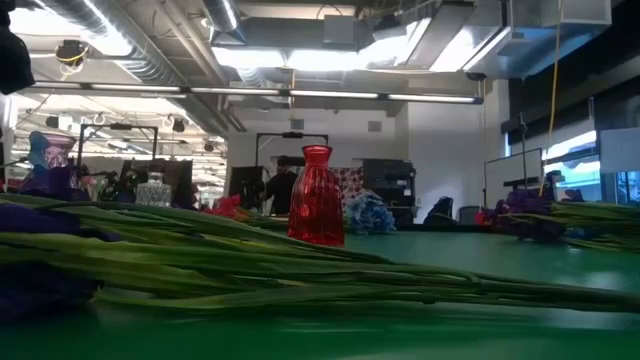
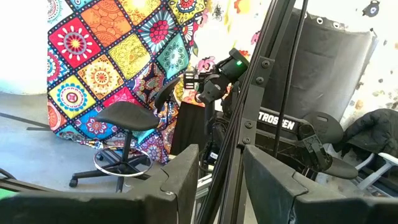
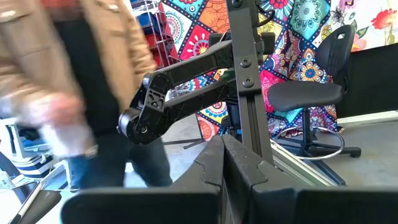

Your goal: Sort flowers into vase by color

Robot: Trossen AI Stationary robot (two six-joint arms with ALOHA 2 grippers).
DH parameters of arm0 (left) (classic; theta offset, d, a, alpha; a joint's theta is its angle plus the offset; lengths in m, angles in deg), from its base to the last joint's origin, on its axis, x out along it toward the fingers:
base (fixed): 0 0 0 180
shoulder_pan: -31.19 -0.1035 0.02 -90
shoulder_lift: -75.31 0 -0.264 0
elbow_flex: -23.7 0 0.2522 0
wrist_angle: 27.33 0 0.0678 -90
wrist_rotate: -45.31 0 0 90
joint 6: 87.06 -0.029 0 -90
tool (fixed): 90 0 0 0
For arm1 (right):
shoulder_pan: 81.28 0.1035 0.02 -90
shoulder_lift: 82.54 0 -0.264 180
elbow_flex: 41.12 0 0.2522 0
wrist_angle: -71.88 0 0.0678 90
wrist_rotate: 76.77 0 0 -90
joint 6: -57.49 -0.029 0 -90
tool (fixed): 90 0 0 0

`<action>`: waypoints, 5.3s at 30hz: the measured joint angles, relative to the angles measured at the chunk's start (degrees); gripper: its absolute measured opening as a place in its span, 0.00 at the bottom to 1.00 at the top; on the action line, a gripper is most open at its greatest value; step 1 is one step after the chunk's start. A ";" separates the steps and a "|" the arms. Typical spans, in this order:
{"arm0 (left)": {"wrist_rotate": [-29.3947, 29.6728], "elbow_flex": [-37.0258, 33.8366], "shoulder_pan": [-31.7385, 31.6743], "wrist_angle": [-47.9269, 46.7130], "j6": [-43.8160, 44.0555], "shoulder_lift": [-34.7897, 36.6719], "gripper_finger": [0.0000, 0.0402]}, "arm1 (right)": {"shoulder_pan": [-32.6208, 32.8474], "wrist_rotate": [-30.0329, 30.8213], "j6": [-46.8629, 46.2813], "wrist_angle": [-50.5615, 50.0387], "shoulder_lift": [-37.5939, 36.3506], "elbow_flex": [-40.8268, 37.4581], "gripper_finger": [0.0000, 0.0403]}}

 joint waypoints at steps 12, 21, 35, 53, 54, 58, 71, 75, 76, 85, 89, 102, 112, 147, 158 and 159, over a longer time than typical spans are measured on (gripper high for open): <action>-0.01 0.00 0.00 0.00 -0.01 0.00 0.31 | 0.00 -0.01 -0.01 0.01 0.00 0.00 0.01; -0.01 0.01 0.02 0.00 -0.01 0.00 0.31 | -0.01 18.99 19.57 -0.07 -0.02 0.00 0.01; -0.01 -0.01 0.01 0.00 -0.01 0.00 0.31 | -0.02 45.35 19.38 5.07 -0.02 0.02 0.01; 0.00 0.00 0.01 0.00 -0.01 0.00 0.31 | -0.02 123.83 -17.92 29.55 0.48 0.02 0.01; 0.00 0.00 0.01 0.00 -0.01 0.00 0.31 | -0.02 126.19 -21.44 32.19 0.46 0.02 0.01; 0.01 -0.01 0.00 0.00 -0.01 0.00 0.31 | -1.50 125.50 -22.34 38.37 0.48 0.15 0.01; 10.74 0.01 0.02 5.94 -42.06 0.00 0.31 | -15.28 120.11 -32.81 25.43 33.24 11.46 0.01; 14.76 0.01 0.02 10.62 -51.54 0.00 0.31 | -23.93 110.57 -39.05 23.99 41.98 14.59 0.01; 14.74 0.01 0.02 11.27 -50.87 0.00 0.31 | -25.77 107.25 -40.81 22.65 43.80 15.48 0.01; 42.36 0.02 -3.01 4.99 -32.55 -0.01 0.31 | -36.03 90.38 -55.15 -26.38 53.55 38.50 0.01; 61.91 -0.01 -3.94 -1.69 -22.61 -0.10 0.31 | -40.80 77.48 -55.87 -50.99 59.16 48.70 0.03; 78.34 -0.01 -4.02 1.51 -7.93 -0.04 0.31 | -51.74 58.37 -53.79 -69.52 65.24 44.45 0.50; 77.37 0.01 -3.98 9.94 -7.09 -0.01 0.31 | -54.05 57.05 -53.37 -60.78 67.28 34.80 0.52; 85.58 14.02 -3.43 -0.33 -19.42 -26.25 0.31 | -42.97 81.90 -31.18 -39.86 70.14 69.46 0.02; 84.13 16.55 -3.43 -0.29 -12.37 -34.47 0.31 | -37.32 94.04 -5.25 -9.55 73.42 69.45 0.02; 83.97 16.56 -3.43 -0.27 -12.17 -34.47 0.31 | -37.34 94.04 -3.84 -7.65 74.25 69.46 0.02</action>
